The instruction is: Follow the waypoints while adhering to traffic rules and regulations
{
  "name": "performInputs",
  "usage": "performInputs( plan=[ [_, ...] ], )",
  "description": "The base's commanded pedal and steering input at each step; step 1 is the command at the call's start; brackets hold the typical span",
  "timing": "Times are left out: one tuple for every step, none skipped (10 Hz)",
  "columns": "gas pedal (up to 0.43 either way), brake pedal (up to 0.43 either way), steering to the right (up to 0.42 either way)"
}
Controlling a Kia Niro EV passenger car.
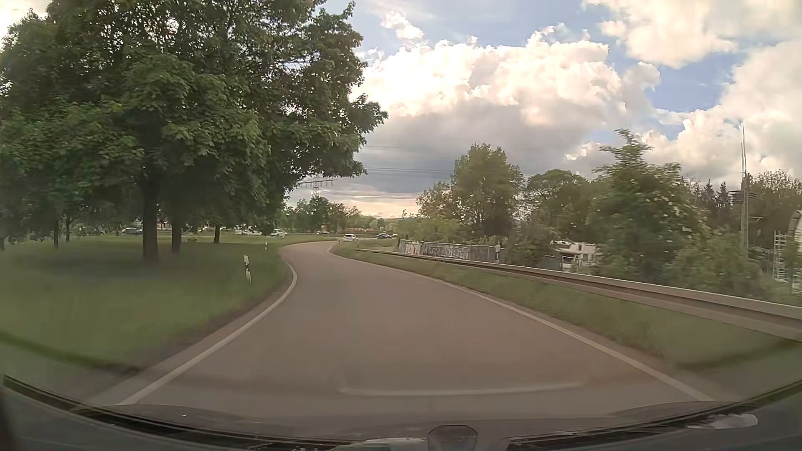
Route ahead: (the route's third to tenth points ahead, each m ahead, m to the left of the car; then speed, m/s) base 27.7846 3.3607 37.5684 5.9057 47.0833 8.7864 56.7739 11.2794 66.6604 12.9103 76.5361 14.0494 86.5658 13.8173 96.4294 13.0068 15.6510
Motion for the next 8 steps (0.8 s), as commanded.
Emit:
performInputs(
  plan=[
    [0.059,0.0,-0.057],
    [0.059,0.0,-0.057],
    [0.059,0.0,-0.057],
    [0.059,0.0,-0.057],
    [0.059,0.0,-0.056],
    [0.059,0.0,-0.055],
    [0.059,0.0,-0.053],
    [0.059,0.0,-0.05]
  ],
)
